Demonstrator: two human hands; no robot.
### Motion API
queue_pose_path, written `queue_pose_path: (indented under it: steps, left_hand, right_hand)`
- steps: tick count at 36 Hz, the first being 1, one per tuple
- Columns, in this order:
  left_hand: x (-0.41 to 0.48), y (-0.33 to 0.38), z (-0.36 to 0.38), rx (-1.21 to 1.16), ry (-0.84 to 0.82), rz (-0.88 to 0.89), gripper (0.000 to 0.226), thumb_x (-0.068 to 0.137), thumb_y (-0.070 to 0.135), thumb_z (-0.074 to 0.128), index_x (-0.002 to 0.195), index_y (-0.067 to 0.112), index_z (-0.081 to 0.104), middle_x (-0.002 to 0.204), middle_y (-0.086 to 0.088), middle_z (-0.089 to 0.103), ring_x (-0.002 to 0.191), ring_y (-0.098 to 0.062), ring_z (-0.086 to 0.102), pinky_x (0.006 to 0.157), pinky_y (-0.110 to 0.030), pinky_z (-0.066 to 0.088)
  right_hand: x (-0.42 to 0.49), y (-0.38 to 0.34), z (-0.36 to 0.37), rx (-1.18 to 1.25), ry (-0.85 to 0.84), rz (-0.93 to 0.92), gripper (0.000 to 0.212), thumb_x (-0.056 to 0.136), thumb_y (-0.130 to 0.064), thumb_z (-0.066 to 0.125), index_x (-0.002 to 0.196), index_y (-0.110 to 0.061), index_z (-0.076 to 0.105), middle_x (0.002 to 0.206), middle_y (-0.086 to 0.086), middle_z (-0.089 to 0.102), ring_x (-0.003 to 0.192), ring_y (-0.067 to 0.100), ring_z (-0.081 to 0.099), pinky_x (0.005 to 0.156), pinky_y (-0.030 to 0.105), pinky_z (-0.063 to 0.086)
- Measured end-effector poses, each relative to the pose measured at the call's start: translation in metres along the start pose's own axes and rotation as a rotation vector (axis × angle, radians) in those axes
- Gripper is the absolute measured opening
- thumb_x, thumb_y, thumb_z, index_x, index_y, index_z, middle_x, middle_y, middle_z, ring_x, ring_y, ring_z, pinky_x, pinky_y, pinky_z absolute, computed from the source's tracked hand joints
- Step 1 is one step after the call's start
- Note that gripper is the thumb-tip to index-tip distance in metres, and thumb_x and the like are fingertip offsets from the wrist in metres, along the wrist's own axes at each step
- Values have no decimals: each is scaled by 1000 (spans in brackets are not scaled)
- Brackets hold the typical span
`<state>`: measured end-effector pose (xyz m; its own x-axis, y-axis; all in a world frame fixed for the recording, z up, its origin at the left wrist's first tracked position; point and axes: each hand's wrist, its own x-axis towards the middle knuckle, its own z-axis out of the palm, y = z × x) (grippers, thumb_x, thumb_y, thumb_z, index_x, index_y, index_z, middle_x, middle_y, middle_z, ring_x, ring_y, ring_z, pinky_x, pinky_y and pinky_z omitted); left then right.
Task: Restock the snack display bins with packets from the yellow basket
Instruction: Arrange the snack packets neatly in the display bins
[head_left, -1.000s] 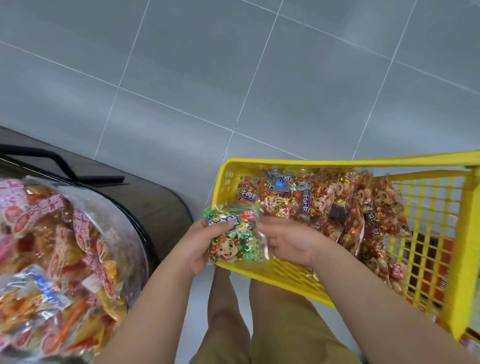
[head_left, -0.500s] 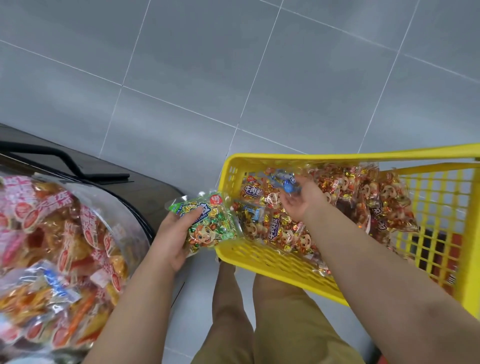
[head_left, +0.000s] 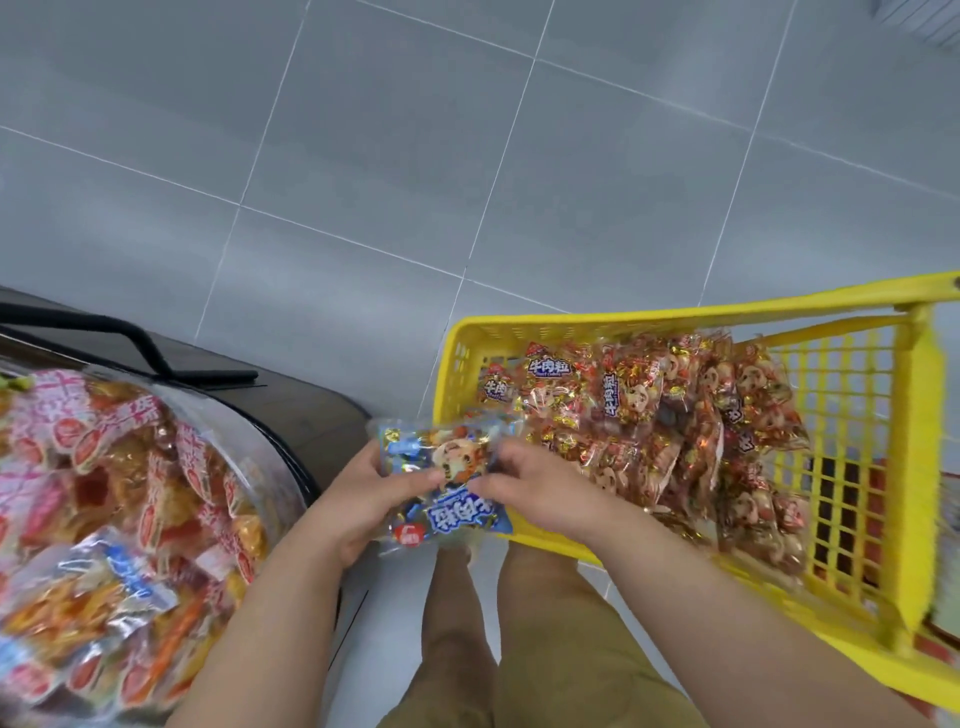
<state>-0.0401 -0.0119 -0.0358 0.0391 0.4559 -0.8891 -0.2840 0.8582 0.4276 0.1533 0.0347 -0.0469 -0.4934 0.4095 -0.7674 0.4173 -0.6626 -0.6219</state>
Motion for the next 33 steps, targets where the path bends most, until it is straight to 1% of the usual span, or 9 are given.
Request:
queue_pose_path:
  steps: [4, 7, 9, 10, 14, 17, 22, 29, 33]
  left_hand:
    - [-2, -9, -13, -99, 67, 3, 54, 53, 7, 84, 103, 7, 65, 85, -15, 75, 69, -27, 73, 55, -33, 57]
    - [-1, -17, -20, -150, 226, 4, 60, 51, 14, 83, 107, 8, 62, 81, -12, 75, 65, -26, 73, 52, -34, 56]
    - [-1, -21, -24, -173, 281, 9, 58, 54, 18, 80, 109, 10, 62, 80, -10, 76, 64, -24, 73, 51, -33, 56]
    - [-1, -23, -26, -185, 298, 9, 58, 55, 20, 80, 110, 11, 62, 81, -10, 76, 66, -25, 73, 52, -34, 56]
    - [-1, -30, -34, -235, 342, 9, 61, 56, 24, 80, 114, 14, 62, 87, -8, 76, 72, -24, 74, 56, -35, 58]
    - [-5, -33, -40, -223, 340, -4, 62, 58, 26, 80, 116, 15, 61, 91, -8, 76, 76, -24, 74, 60, -38, 60]
    - [-18, -32, -45, -172, 305, -15, 62, 61, 26, 79, 118, 12, 60, 95, -10, 75, 79, -26, 74, 60, -35, 59]
    - [-35, -20, -37, -118, 253, 23, 47, 64, 24, 82, 106, 16, 63, 89, -9, 76, 76, -25, 74, 60, -35, 58]
    - [-48, -9, -34, -57, 242, 99, 32, 71, 20, 83, 98, 19, 65, 84, -4, 76, 73, -22, 74, 62, -34, 58]
  right_hand:
    - [13, 6, 20, -69, 6, -59, 13, 88, -33, 64, 80, -25, 57, 64, -20, 57, 62, -8, 49, 61, 12, 38]
    - [34, 21, 18, 40, 356, -51, 12, 89, -35, 61, 95, -25, 58, 91, -11, 62, 88, 7, 57, 76, 15, 42]
    - [50, 35, 9, -127, 610, 27, 26, 87, -28, 65, 107, -13, 58, 107, 5, 60, 100, 21, 56, 86, 29, 46]
    - [57, 42, 4, -190, 646, 91, 35, 85, -25, 67, 113, -7, 55, 110, 9, 58, 103, 25, 55, 88, 36, 47]
    - [81, 62, -3, -181, 573, 276, 57, 79, -25, 73, 125, -7, 45, 118, 11, 52, 105, 27, 55, 90, 39, 48]
    - [91, 69, -2, -204, 547, 244, 43, 83, -23, 70, 120, -11, 52, 102, 3, 59, 90, 20, 57, 72, 26, 42]
    - [87, 74, 2, -287, 483, 234, 34, 88, -27, 65, 118, -13, 57, 92, 3, 58, 80, 18, 51, 68, 25, 37]
    - [28, 59, -7, 199, 685, 169, 21, 87, -30, 65, 101, -17, 56, 85, 4, 59, 67, 14, 54, 58, 26, 43]
    - [-26, 34, -12, 683, 645, 95, 8, 88, -18, 65, 90, -15, 58, 79, 5, 61, 67, 17, 58, 64, 34, 50]
